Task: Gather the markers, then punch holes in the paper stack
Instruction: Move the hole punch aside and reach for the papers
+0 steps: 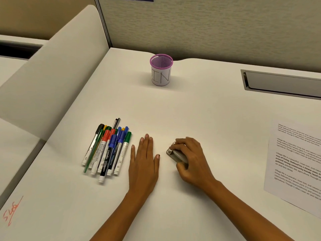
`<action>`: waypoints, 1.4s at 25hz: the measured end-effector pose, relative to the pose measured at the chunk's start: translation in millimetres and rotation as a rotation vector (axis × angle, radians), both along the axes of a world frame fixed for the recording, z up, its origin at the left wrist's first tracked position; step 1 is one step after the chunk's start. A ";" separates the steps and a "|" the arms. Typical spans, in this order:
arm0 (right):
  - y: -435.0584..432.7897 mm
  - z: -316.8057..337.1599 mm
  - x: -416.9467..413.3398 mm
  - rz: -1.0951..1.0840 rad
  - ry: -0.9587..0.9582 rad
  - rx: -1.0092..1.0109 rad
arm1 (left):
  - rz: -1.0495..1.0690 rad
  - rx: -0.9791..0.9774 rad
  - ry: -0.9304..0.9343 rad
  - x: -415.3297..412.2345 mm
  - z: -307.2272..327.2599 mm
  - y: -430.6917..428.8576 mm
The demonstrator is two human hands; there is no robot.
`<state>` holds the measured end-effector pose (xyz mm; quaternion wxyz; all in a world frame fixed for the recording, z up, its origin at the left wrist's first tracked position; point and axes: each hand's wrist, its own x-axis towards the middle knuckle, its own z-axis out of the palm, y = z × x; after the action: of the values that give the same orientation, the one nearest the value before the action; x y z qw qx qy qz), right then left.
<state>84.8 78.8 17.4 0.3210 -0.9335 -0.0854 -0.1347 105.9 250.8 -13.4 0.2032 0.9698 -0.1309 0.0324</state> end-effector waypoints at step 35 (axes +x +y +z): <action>-9.6 2.6 -31.2 -0.808 -0.031 0.250 | -0.084 -0.108 0.024 -2.9 12.3 -42.7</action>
<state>53.6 69.2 20.0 0.3519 -0.8437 0.2997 -0.2731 103.0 208.1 -1.0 0.2582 0.9513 -0.1673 0.0192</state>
